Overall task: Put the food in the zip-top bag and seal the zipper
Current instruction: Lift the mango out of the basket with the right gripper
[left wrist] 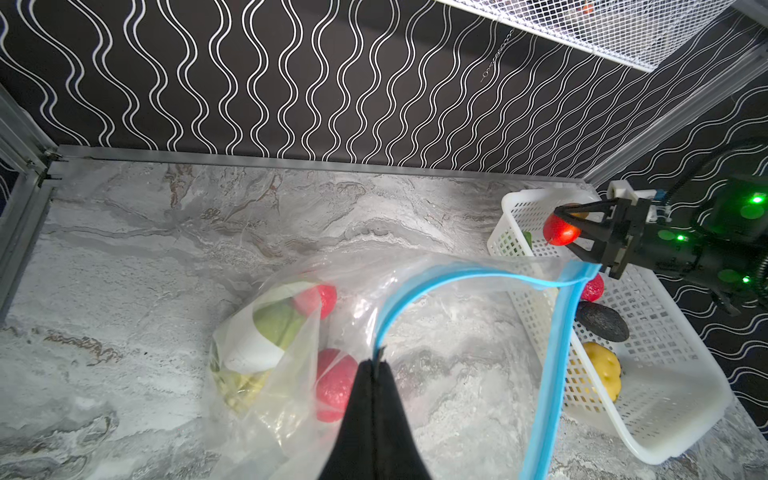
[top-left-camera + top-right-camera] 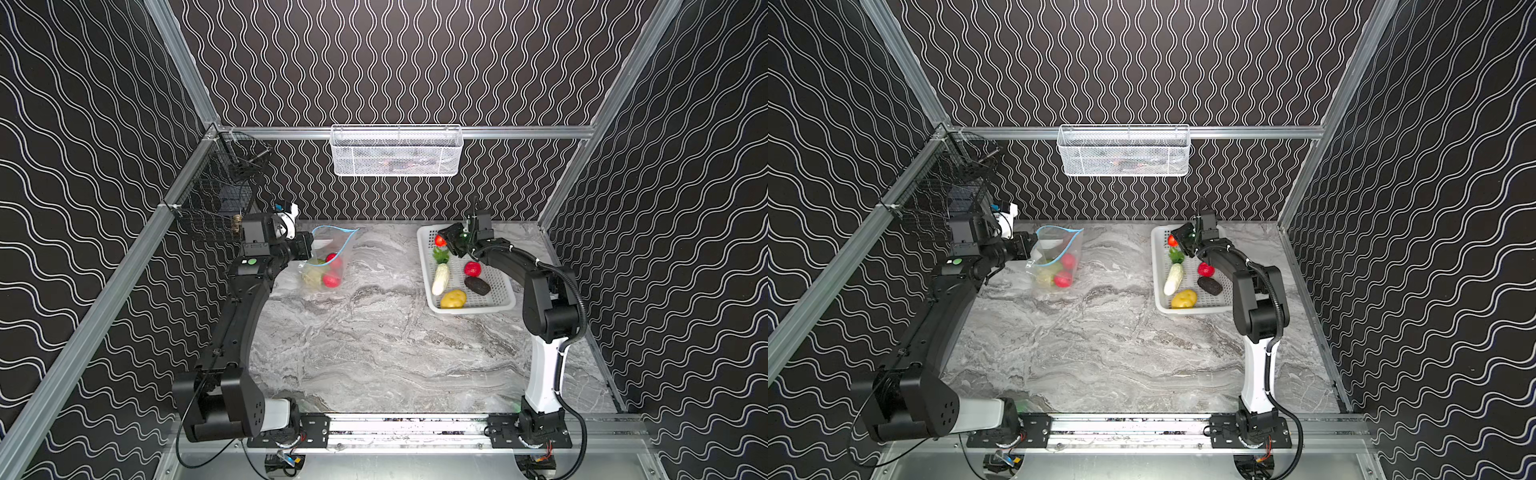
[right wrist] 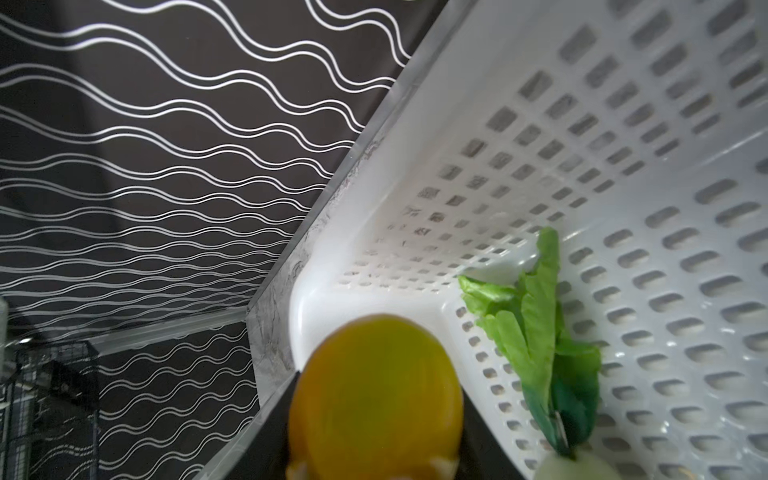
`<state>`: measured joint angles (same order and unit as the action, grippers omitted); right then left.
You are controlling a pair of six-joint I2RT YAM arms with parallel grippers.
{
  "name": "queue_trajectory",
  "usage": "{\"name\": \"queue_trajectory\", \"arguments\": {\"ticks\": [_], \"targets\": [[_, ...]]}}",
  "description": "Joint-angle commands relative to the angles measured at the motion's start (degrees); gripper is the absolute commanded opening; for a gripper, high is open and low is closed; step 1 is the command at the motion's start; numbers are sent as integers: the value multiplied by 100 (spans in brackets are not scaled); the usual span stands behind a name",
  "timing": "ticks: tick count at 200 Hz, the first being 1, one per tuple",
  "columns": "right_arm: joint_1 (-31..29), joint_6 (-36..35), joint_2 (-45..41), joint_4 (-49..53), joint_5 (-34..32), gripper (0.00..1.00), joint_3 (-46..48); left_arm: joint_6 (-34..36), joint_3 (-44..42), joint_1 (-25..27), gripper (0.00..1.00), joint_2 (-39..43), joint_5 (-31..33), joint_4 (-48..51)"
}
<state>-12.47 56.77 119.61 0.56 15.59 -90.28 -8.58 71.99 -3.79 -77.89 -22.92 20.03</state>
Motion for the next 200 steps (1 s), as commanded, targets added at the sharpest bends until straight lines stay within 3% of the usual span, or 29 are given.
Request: {"name": "queue_trajectory", "arguments": {"ticks": [1, 80, 137, 200], "targets": [[-1, -214, -272, -247, 75, 20, 126, 19, 24, -16, 0, 48, -72, -78], [-1, -555, -738, -495, 462, 20, 382, -15, 591, 34, 0, -118, -41, 580], [-23, -665, -1009, -907, 773, 19, 683, 128, 1477, 537, 0, -603, 446, 1625], [-140, -773, -1054, -1227, 1101, 19, 723, 224, 2034, 722, 0, -956, 948, 2426]]}}
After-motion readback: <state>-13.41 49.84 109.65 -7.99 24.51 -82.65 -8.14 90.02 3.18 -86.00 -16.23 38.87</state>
